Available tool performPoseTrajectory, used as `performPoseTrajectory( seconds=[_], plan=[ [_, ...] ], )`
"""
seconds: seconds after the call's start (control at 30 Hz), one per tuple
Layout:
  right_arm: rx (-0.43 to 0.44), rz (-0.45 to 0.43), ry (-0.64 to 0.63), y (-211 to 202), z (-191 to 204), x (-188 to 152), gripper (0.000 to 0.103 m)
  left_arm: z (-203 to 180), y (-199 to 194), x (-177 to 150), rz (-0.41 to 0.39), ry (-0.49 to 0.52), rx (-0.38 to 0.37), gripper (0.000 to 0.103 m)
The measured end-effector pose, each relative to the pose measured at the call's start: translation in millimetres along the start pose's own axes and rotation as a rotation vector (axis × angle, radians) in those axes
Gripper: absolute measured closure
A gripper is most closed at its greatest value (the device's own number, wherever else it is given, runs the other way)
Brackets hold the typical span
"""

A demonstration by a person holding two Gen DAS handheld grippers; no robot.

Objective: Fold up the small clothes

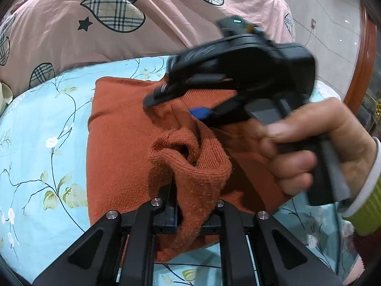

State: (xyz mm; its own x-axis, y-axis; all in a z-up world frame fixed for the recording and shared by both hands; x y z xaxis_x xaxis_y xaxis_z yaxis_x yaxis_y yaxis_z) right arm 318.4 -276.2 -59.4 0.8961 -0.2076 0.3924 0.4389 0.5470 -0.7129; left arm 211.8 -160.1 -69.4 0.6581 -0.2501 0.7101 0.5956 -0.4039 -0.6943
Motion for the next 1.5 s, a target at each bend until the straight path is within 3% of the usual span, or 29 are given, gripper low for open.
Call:
performPoseTrajectory(
  seconds=[0.13, 0.27, 0.47, 0.6, 0.87, 1.07, 1.3, 1.4, 1.5],
  plan=[
    [0.014, -0.118, -0.076, -51.1, 13.4, 6.0, 0.086, -7.4, -18.9, 19.2, -0.031, -0.031, -0.065, 0.094],
    [-0.045, -0.206, -0.106, -119.9, 0.5, 5.7, 0.086, -40.0, -31.2, 45.0, -0.059, -0.041, -0.208, 0.094],
    [-0.196, -0.184, -0.015, -151.7, -68.6, -9.4, 0.086, -98.6, 11.2, 47.4, 0.032, -0.042, -0.34, 0.094],
    [-0.19, -0.166, 0.02, -149.7, -100.2, -16.9, 0.086, -121.0, 36.9, 35.7, 0.084, -0.012, -0.324, 0.094],
    [-0.221, -0.164, 0.013, -141.8, -115.4, -21.1, 0.086, -136.1, 51.1, 32.2, 0.115, 0.005, -0.297, 0.094],
    [-0.271, -0.18, -0.014, -139.9, -104.8, -24.7, 0.086, -140.6, 57.9, 33.1, 0.126, 0.005, -0.309, 0.087],
    [-0.312, -0.219, -0.081, -155.5, -83.0, -19.5, 0.087, -150.9, 51.2, 42.0, 0.1, 0.008, -0.314, 0.087],
    [-0.375, -0.175, -0.091, -148.9, -95.3, -19.6, 0.087, -156.1, 50.9, 44.1, 0.096, 0.029, -0.335, 0.087],
    [-0.368, -0.151, -0.048, -141.0, -112.4, -25.8, 0.086, -155.1, 68.5, 34.7, 0.158, 0.03, -0.347, 0.087]
  ],
)
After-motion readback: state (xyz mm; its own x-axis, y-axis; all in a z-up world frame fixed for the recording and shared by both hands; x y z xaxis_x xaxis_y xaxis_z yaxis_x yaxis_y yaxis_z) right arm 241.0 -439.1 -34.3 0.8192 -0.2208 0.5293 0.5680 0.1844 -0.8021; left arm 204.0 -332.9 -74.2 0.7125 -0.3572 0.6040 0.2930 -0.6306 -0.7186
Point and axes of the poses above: each gripper's, at about its wrist camera, not at the fingertips, and y roughly the way its jaws point, z to its left, x to its top, the point moved 2 cm from there along y, roughly the way its jaws point, and after that the axes turned 2 degrees about -y, right-handed, at the moved point
